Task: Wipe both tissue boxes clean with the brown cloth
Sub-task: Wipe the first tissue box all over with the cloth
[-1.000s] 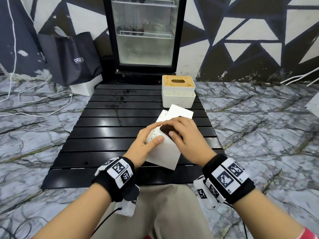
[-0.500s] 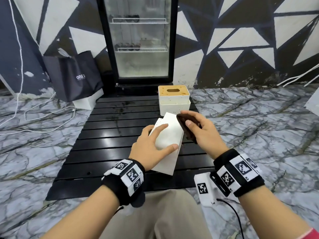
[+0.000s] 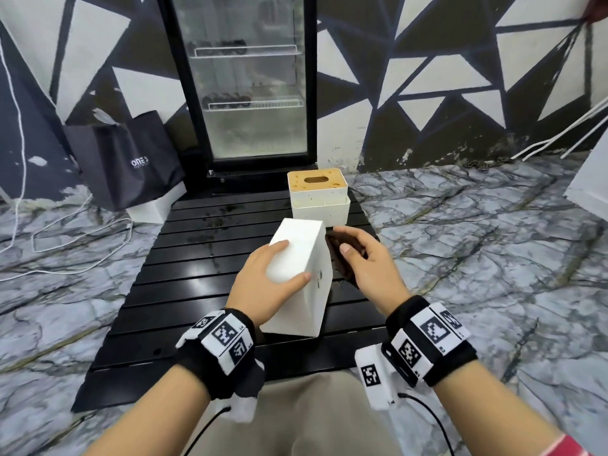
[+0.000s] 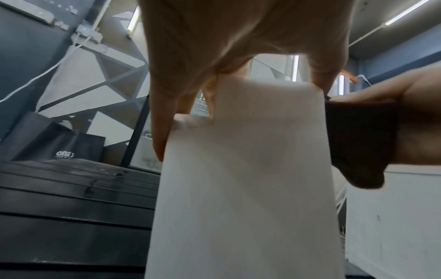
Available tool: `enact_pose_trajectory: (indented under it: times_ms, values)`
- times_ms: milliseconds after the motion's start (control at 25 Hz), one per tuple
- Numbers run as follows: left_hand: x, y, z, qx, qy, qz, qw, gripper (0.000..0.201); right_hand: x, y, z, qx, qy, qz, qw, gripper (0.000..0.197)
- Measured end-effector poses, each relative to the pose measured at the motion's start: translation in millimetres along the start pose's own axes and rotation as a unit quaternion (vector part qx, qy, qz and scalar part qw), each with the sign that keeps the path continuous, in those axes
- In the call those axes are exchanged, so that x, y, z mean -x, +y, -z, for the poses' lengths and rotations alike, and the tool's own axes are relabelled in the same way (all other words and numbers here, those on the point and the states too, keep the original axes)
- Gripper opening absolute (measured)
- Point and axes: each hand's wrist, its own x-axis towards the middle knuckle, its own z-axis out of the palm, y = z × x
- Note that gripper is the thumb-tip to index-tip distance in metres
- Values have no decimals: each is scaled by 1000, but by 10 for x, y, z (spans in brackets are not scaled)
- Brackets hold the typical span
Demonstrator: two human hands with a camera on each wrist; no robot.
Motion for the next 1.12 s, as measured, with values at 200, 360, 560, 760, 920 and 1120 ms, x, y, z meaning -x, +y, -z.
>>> enact_pose_trajectory:
  times_ms: [200, 360, 560, 760, 920, 1120]
  values:
    - [-83, -158, 207, 70, 19, 39, 997, 79, -1, 94, -419, -4, 4, 1, 1000, 29]
    - [-104, -277, 302, 132, 30, 58, 989, 86, 35, 110, -743, -18, -10, 18, 1000, 31]
    - [-101, -363, 372, 178, 43, 75, 980, 81, 106, 322, -948, 26, -36, 74, 996, 40]
    - [-106, -391, 391, 205, 36, 83, 975, 78, 76, 263, -1097, 53, -40, 139, 988, 41]
    - [-113, -401, 388, 223, 35, 85, 970, 78, -53, 324, -1079, 59, -36, 143, 987, 39]
    - [-104, -416, 349, 229, 49, 89, 968, 83, 88, 308, -1089, 50, -28, 102, 993, 39]
